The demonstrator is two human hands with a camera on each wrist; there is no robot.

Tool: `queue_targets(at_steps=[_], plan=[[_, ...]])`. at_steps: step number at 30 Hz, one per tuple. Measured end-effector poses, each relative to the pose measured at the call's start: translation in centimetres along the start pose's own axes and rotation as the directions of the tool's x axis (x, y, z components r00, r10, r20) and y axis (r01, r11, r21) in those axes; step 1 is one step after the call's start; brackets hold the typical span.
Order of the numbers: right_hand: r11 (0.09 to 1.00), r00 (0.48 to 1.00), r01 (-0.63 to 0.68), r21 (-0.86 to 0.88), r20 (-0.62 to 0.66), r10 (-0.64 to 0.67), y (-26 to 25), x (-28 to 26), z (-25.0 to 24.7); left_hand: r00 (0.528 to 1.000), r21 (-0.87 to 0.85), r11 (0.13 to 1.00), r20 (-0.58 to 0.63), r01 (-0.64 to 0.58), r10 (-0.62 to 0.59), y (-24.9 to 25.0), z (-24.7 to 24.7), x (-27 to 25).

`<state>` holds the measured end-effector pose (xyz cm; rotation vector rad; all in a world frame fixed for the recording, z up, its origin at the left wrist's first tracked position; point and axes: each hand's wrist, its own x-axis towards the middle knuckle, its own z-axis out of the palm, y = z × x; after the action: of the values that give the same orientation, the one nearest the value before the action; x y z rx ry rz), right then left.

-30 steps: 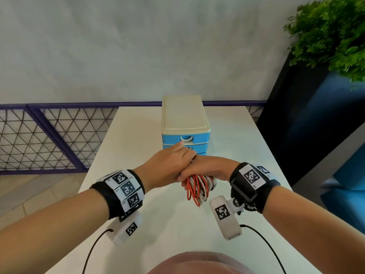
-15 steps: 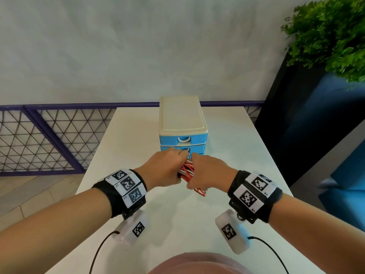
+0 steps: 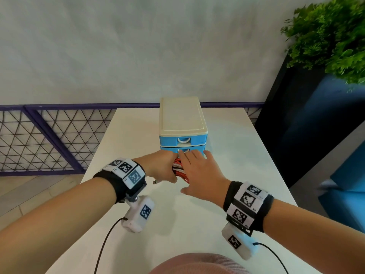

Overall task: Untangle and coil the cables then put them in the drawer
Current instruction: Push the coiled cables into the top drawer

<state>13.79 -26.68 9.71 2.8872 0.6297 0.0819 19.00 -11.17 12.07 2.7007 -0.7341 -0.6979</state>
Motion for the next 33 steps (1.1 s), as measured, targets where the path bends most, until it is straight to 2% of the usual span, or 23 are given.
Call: queue_targets(at_steps=[2,5,8,14,17,19,21,23,25,29,33], plan=[[0.999,1.000,-0.024,-0.034,-0.021,0.023,-0.1,0.0,0.6,0.997,-0.049,0.999,0.071,0.018,-0.015,0.1,-0.3,-0.2],[0.997,0.996,0.016,0.069,-0.084,-0.010,0.5,0.4,1.1,0.996,-0.145,0.989,0.094,0.005,0.009,-0.2,0.0,-0.5],[0.982,0.998,0.047,0.185,-0.037,-0.041,1.0,0.9,0.4,0.995,-0.175,0.985,0.091,-0.013,0.030,-0.4,0.3,-0.4],[0.980,0.995,0.100,0.172,-0.040,-0.095,1.9,2.3,0.1,0.992,-0.178,0.984,0.128,0.012,0.011,-0.5,-1.0,-0.1],[0.984,1.000,0.028,0.174,-0.018,-0.025,2.8,3.1,-0.2,0.996,-0.344,0.937,0.039,-0.063,0.081,-0.8,-2.1,-0.3],[0.986,1.000,-0.017,0.164,-0.002,0.018,3.5,3.7,-0.6,0.979,-0.401,0.901,-0.172,-0.167,0.105,-1.4,-2.6,-0.3],[0.988,0.999,-0.036,0.147,0.028,0.032,4.3,4.2,-1.0,0.900,-0.287,0.929,-0.426,-0.235,0.095,-2.4,-3.1,0.1],[0.987,0.997,-0.042,0.156,0.069,0.031,4.7,4.6,-1.5,0.833,-0.191,0.953,-0.545,-0.236,0.097,-3.3,-3.4,0.4],[0.982,0.993,-0.047,0.184,0.113,0.027,4.8,5.0,-1.7,0.821,-0.158,0.965,-0.564,-0.209,0.086,-3.9,-3.5,0.8],[0.968,0.983,-0.053,0.246,0.184,0.007,4.8,5.2,-2.2,0.867,-0.194,0.970,-0.497,-0.147,0.032,-4.5,-3.3,1.3],[0.941,0.952,-0.060,0.332,0.303,-0.046,5.3,5.2,-4.5,0.849,-0.143,0.977,-0.524,-0.159,0.061,-5.1,-3.4,2.0]])
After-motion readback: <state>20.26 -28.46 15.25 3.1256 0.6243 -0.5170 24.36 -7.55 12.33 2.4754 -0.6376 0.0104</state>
